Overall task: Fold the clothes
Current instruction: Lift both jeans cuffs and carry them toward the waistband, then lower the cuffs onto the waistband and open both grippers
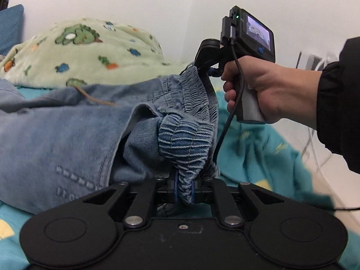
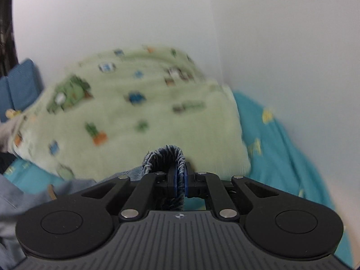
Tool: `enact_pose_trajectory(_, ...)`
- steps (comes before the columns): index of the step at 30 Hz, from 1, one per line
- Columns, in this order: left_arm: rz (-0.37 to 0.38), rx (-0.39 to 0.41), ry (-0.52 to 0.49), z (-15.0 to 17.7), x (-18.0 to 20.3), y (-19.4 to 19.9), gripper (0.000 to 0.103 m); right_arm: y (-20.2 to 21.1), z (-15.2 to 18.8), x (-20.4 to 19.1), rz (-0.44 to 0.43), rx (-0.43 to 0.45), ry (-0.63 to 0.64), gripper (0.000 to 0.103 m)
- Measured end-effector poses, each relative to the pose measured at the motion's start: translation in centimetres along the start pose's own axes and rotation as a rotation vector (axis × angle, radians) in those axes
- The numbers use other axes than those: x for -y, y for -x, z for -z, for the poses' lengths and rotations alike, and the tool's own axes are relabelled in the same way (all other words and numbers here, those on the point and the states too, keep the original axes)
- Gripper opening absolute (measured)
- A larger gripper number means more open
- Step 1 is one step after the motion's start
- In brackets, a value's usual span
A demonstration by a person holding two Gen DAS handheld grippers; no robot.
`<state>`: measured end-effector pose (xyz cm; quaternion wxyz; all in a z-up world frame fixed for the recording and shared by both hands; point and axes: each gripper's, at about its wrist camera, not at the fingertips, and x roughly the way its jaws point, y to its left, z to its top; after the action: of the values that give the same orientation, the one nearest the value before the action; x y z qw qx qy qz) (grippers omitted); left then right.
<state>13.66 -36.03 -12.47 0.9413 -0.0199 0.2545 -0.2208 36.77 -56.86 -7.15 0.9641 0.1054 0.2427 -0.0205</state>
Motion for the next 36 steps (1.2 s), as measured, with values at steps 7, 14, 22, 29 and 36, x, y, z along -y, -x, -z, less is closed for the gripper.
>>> enact_pose_trajectory(7,0.047,-0.028,-0.001,-1.9,-1.4,1.7,0.031,2.3,0.2,1.4,0.03,0.02,-0.102,0.051)
enact_pose_trajectory(14,0.146,0.03,-0.106,-4.0,0.7,9.5,0.051,9.7,-1.6,-0.9,0.096,0.049,-0.041,0.059)
enact_pose_trajectory(22,0.163,0.07,-0.128,-6.4,-1.5,18.5,0.051,18.1,-2.9,-7.4,0.078,0.093,-0.024,0.058)
enact_pose_trajectory(29,0.128,0.113,-0.11,-9.2,-5.4,24.5,0.051,22.8,-2.2,-14.2,0.048,0.096,0.012,0.058)
enact_pose_trajectory(36,0.14,0.132,-0.166,-9.0,-8.8,29.7,0.051,24.9,-0.8,-18.7,0.029,0.11,0.017,0.058)
